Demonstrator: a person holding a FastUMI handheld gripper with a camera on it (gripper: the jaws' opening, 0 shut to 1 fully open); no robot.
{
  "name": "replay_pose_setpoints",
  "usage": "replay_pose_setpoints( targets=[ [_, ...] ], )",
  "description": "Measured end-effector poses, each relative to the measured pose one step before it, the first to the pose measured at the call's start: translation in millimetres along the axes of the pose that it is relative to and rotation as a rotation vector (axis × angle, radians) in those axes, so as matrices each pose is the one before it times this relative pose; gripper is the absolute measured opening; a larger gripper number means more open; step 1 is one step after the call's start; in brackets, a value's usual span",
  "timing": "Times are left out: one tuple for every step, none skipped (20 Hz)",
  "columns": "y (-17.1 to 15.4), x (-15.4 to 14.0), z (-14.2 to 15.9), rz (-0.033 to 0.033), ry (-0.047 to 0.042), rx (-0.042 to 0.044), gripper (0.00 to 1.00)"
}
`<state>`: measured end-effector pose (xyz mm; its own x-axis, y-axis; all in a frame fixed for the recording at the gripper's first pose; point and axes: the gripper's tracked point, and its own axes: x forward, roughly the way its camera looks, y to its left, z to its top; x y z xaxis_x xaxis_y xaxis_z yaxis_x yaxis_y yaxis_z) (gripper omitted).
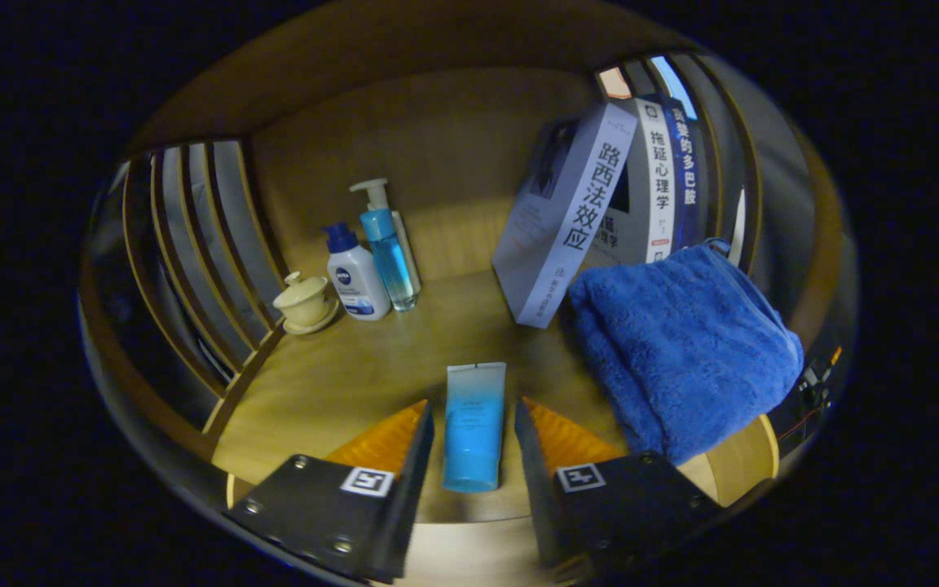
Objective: Pull open the drawer, take out the items inside it, and place them on the countertop above the cabinet.
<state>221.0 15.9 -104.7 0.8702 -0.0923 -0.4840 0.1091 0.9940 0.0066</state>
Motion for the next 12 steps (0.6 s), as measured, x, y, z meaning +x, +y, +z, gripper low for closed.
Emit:
replay_pose_setpoints(
  targets=[
    [-3.02,-11.28,3.89,-0.00867,-0.01833,0.00073,0.69],
    [0.0,-7.32,1.97,-0.00922,-0.01687,-0.00669,0.79],
    [0.29,-11.45,2.01,-0.00239,-0.01888,-0.00397,0.84],
    [2.04,-12.68,1.92,0.00798,-0.01514,-0.00299,0.89],
    [2.32,-9.93,0.43,0.00612,-0.02575,-0.00061,0.94],
    [-0.75,-12.57,2.81,0.00051,-0.02539,-0.00427,0.99],
    [-0.18,-15.55,2.33,0.00225,-0.02694,-0.01021,1.0],
    [1.66,-13.4,0.72,0.00685,-0.0217,-0.00996,0.99],
    [-0.96,-13.99,-2.82,-0.00146,-0.00654,-0.01155,1.0],
    [1.01,-14.11,-3.09,0.01103,-0.00686,-0.00787,0.99],
    [1.16,-12.87,-2.7,0.00908,-0.00792,-0.00677,0.99],
    [-0.63,-13.59,-3.37,0.00437,-0.01094,0.00359,1.0]
  ],
)
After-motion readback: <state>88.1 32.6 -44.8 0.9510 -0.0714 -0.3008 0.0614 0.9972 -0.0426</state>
